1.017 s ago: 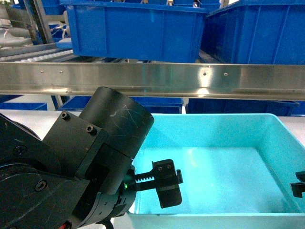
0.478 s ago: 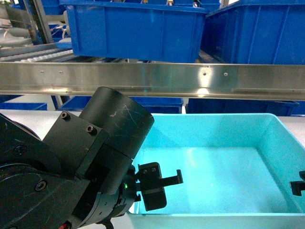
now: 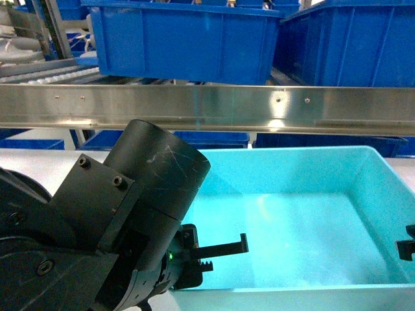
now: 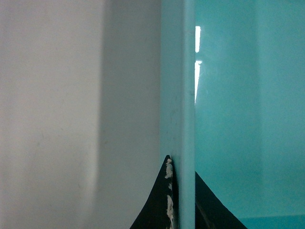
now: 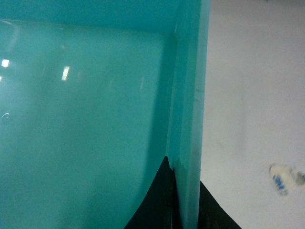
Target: Organize blue bins on left shelf correctly
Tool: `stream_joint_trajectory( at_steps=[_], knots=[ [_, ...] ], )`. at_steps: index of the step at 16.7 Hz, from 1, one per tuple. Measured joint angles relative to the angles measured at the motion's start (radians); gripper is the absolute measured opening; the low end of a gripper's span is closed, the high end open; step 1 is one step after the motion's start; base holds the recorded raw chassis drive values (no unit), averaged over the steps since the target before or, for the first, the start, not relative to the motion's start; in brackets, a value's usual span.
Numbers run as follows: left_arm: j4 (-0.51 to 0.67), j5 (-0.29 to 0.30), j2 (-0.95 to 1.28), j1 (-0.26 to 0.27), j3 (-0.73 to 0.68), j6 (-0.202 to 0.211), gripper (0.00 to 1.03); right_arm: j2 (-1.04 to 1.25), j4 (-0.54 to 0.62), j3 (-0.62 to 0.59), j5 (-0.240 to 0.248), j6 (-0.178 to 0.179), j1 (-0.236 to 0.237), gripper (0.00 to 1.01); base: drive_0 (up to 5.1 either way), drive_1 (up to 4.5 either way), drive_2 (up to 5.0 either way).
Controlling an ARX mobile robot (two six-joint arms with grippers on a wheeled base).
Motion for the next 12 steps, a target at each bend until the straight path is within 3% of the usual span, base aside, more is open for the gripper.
stream_joint_trajectory(
  at_steps=[4,6,7,12],
  knots=[
    [0.030,-0.077,-0.130,-0.006,-0.014,0.093,0.02,-0.158,-0.027,-0.003,-0.029,-0.034,0.000,0.02,0.0,0.00,0.0],
    [-0.003,-0.106,-0.238,-0.019,-0.012,0.145,0.02,-0.306,-0.089,-0.002,-0.071,-0.043,-0.001,0.02,0.0,0.00,0.0],
    [0.008,-0.121,-0.262,-0.021,-0.004,0.167,0.02,-0.322,-0.041,-0.008,-0.093,-0.052,-0.013,0.02,0.0,0.00,0.0],
    [-0.002,-0.120,-0.262,-0.022,-0.004,0.167,0.02,-0.322,-0.046,-0.012,-0.093,-0.053,-0.013,0.02,0.0,0.00,0.0]
  ],
)
